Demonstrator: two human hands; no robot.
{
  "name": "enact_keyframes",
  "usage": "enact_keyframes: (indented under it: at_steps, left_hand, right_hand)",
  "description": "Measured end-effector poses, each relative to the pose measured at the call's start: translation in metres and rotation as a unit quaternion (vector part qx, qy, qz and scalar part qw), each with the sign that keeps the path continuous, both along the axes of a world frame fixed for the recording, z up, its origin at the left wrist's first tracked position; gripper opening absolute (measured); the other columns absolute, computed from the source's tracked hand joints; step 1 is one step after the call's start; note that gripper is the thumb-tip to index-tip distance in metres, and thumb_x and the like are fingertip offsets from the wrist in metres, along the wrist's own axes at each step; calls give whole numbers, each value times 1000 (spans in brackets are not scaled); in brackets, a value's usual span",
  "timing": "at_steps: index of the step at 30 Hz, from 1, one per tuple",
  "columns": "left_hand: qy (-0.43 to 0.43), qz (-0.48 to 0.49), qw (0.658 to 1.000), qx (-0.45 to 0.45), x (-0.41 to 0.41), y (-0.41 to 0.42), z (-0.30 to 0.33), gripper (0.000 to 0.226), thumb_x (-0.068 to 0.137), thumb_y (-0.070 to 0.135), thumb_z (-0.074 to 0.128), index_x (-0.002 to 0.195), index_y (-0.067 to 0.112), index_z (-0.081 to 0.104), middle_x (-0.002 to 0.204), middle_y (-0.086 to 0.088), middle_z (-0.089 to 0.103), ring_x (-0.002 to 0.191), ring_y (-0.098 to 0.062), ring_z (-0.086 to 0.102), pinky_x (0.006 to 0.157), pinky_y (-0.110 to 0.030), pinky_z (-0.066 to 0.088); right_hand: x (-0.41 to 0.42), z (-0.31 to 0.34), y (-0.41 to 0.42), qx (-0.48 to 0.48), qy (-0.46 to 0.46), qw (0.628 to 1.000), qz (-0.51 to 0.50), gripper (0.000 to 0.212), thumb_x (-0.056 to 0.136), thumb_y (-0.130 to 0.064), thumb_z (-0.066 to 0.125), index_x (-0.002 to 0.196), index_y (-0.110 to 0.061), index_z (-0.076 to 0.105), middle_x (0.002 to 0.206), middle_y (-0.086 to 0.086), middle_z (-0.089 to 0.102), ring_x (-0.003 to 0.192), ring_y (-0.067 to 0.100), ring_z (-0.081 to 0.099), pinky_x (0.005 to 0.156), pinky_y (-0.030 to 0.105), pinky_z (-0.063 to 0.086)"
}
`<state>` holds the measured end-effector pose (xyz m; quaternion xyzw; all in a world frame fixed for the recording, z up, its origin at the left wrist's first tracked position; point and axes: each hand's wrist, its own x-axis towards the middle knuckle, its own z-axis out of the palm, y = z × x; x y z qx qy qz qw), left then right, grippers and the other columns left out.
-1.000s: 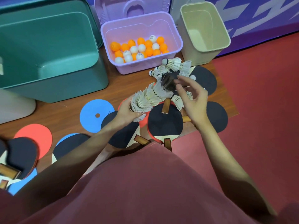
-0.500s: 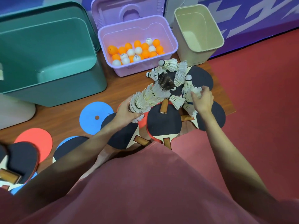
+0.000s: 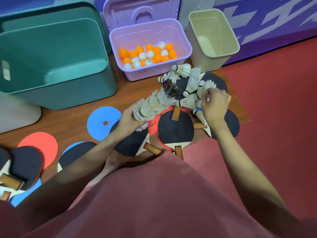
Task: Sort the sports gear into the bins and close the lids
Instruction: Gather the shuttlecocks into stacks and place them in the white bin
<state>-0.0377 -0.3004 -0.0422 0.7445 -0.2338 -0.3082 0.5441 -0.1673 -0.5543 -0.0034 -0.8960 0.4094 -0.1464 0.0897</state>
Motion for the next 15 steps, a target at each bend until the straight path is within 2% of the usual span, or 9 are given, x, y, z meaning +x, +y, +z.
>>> enact_keyframes:
  at_steps: [1,3,4,6,7,9,12,15]
  left_hand:
    - [0,6,1000,2,1,3,1,53,71,-3,78,116,15,55,108,14,63,98,9,60,82,-10,46]
    - [-5,20,1000,8,5,9,0,54,72,-5,77,116,14,53,106,17,60,94,16,58,79,-5,44]
    - [-10,26,1000,14,7,14,0,54,72,-5,77,115,14,52,105,17,59,93,18,58,78,-4,43]
    - [-17,38,999,30,12,26,-1,55,71,-4,78,116,14,53,104,19,58,92,20,56,78,-3,42]
    - [-18,43,998,40,15,34,-2,56,71,-3,79,117,14,53,104,20,58,92,20,56,79,-3,42]
    - [-21,55,997,53,21,50,-3,57,70,-3,79,117,17,54,104,22,58,92,20,56,81,-4,42]
    - [-31,66,995,65,28,78,-3,53,70,-5,79,112,17,56,101,17,61,90,17,58,80,-6,42]
    - [-84,81,987,106,33,111,1,41,70,-2,78,105,11,61,92,8,63,85,-4,59,73,-18,44]
  right_hand:
    - [6,13,9,23,-93,995,29,18,90,-16,49,77,-7,60,78,8,63,80,29,55,79,39,37]
    - [19,43,32,96,-269,954,92,13,89,-15,55,80,-11,63,76,-6,60,76,19,56,75,34,41]
    - [25,55,43,128,-317,934,106,11,88,-13,56,79,-13,63,73,-11,57,74,14,55,73,29,41]
    - [37,72,64,187,-348,910,127,11,87,-10,57,77,-13,61,70,-15,52,70,6,51,70,21,38]
    - [42,74,73,207,-343,905,143,10,86,-10,57,78,-10,62,71,-12,54,70,6,51,69,19,38]
    - [52,72,89,220,-302,907,194,11,87,-12,58,80,-6,64,75,-3,60,75,15,56,71,26,43]
    - [71,63,110,265,-176,904,287,16,86,-16,57,81,-3,66,80,7,68,78,19,59,74,36,44]
    - [94,59,132,335,-87,876,335,26,84,-20,52,82,2,66,81,20,67,76,12,57,73,35,45]
